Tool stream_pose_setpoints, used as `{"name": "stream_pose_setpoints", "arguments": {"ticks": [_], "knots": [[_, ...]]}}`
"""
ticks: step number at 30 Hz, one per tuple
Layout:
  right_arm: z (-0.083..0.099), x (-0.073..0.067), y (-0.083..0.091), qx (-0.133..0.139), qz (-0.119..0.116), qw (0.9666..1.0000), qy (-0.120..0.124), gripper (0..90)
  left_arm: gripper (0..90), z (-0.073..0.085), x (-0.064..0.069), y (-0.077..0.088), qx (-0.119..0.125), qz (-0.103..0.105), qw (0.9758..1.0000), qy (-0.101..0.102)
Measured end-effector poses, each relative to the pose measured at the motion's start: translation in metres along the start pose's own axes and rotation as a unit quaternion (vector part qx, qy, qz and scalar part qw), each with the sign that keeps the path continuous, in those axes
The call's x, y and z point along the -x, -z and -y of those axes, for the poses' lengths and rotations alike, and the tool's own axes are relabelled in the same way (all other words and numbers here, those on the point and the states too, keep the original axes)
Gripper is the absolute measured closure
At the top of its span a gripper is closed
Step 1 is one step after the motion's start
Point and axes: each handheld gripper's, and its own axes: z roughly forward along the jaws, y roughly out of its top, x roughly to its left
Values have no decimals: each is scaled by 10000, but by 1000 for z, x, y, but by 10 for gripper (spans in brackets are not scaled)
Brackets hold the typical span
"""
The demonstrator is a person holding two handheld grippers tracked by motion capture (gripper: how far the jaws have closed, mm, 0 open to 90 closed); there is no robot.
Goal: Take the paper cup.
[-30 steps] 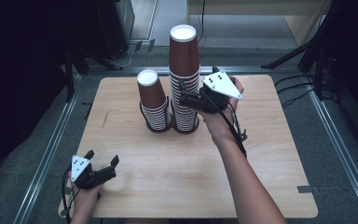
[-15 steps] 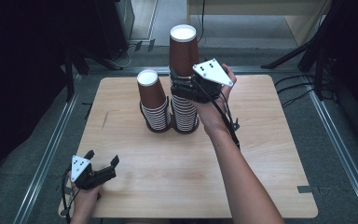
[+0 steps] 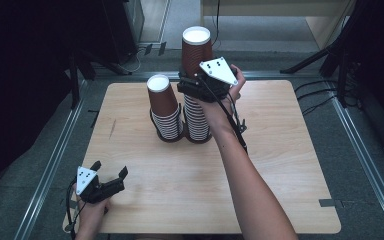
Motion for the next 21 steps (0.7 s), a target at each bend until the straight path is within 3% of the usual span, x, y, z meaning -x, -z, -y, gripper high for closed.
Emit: {"name": "stream_pose_setpoints", "arguments": {"ticks": [4, 8, 10, 15, 21], "knots": [[2, 2, -3, 58, -39, 9999, -107, 0, 0, 0, 0, 0, 1, -2, 10000, -5], [2, -2, -3, 154, -65, 9999, -34, 96, 0, 0, 0, 0, -6, -1, 10000, -21], [1, -5, -2, 175, 24, 9998, 58, 104, 0, 0, 0, 0, -5, 0, 10000, -20], [-4, -4, -3, 129, -23, 9999, -38, 112, 0, 0, 0, 0, -2, 10, 10000, -31], [-14, -5, -1, 269, 22, 9996, -87, 125, 0, 0, 1, 0, -6, 12, 10000, -32]]}}
